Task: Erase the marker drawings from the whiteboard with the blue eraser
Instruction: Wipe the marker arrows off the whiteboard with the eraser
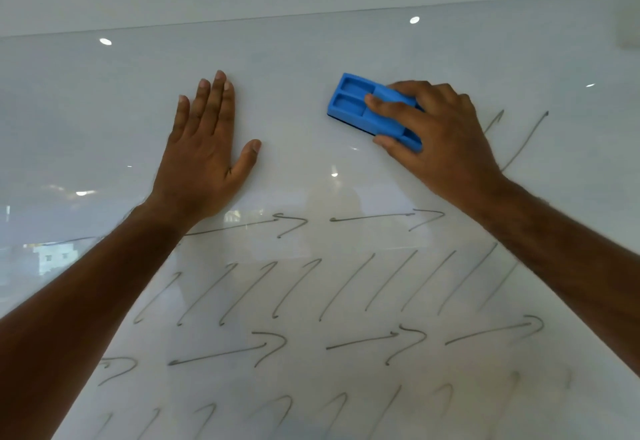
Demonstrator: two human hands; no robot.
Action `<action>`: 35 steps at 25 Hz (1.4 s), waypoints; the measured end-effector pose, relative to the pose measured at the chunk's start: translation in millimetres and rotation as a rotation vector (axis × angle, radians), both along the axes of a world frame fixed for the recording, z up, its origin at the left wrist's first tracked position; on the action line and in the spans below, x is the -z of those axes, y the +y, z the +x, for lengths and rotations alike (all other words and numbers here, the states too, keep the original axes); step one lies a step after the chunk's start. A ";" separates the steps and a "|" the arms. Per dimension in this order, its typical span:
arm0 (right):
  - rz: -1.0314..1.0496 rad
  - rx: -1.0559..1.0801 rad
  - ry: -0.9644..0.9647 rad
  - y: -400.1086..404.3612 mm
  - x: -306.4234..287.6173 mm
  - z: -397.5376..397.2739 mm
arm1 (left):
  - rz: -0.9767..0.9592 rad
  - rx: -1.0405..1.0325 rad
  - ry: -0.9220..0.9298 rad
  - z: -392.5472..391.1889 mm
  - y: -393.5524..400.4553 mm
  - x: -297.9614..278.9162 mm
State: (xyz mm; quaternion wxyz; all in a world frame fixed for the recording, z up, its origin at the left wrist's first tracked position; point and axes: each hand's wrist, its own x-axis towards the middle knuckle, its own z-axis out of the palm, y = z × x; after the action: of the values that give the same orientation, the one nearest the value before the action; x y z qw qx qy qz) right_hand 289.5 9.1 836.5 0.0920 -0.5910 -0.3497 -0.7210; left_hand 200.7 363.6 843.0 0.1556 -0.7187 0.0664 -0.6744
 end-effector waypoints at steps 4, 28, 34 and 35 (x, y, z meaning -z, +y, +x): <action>-0.077 -0.031 -0.050 28.0 17.9 -5.5 | -0.015 0.005 0.013 -1.5 -0.3 1.2; -0.041 -0.041 0.059 -20.3 16.5 5.4 | -0.025 0.015 0.000 0.6 0.3 2.9; -0.200 0.055 0.021 -63.2 36.0 13.7 | -0.019 0.010 0.006 0.9 1.7 3.3; -0.164 0.045 0.027 -73.7 31.2 16.7 | -0.017 0.009 -0.001 1.2 2.0 3.8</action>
State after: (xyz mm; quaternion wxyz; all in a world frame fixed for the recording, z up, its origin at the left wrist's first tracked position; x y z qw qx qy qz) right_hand 306.2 -64.6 805.2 0.0318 -0.6141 -0.3927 -0.6838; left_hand 201.9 365.6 839.2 0.1464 -0.7193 0.0638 -0.6761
